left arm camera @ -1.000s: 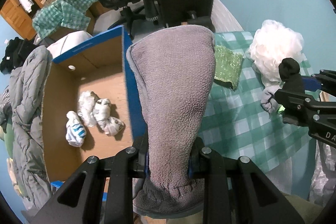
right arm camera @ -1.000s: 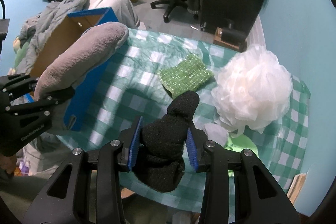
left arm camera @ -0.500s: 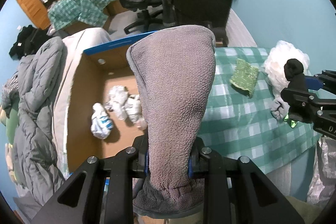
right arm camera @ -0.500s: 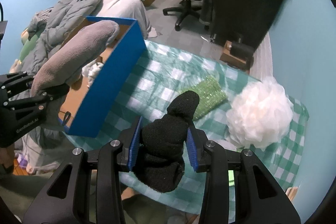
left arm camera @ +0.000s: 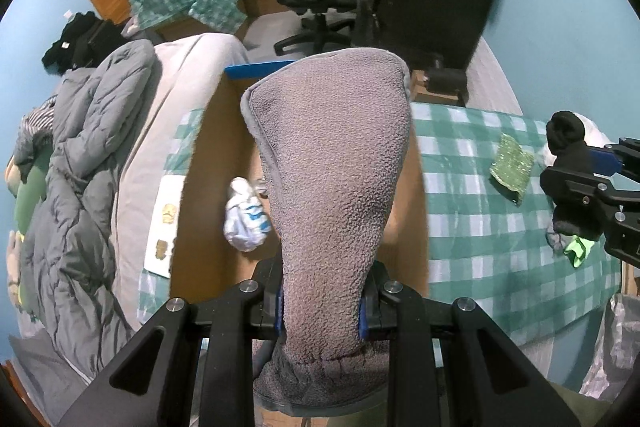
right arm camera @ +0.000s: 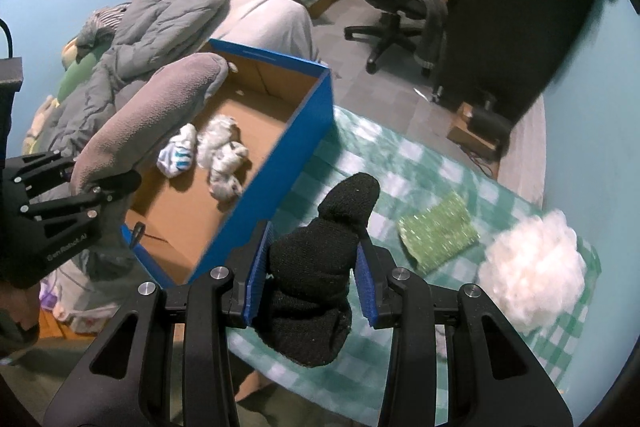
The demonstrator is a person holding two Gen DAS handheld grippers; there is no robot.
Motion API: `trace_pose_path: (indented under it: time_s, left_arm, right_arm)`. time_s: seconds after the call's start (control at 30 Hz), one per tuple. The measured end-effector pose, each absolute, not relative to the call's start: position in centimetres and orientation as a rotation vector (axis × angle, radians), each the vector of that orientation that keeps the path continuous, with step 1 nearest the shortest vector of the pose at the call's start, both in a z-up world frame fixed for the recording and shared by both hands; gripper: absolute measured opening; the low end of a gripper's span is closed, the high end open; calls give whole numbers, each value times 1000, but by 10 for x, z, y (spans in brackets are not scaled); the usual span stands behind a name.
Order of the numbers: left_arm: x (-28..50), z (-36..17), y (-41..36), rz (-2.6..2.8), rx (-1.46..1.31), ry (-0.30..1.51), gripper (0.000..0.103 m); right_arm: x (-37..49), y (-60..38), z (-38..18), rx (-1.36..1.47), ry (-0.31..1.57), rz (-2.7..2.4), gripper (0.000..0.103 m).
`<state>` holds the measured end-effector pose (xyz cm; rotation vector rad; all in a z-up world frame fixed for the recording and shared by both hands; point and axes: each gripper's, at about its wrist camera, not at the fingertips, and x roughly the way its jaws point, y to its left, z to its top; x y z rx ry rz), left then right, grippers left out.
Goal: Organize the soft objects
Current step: 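Carry the grey fleece sock with the left gripper while the right carries the black sock over the box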
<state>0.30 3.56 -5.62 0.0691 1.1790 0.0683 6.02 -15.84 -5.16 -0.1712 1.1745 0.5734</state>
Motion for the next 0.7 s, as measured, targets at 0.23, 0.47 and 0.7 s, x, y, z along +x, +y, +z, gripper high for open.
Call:
trace_pose_path:
  time_s: [0.23, 0.47, 0.7]
  left_arm:
    - [3, -61, 58, 107, 42, 1186, 25]
    - [2, -69, 74, 133, 28, 1200, 25]
    - [0, -81, 87, 140, 16, 1222, 25]
  right_arm:
    - [69, -122, -51, -188, 1166, 626, 38]
    - [74, -90, -53, -207, 1163, 671, 38]
    - [78, -66, -61, -197, 1182, 704, 38]
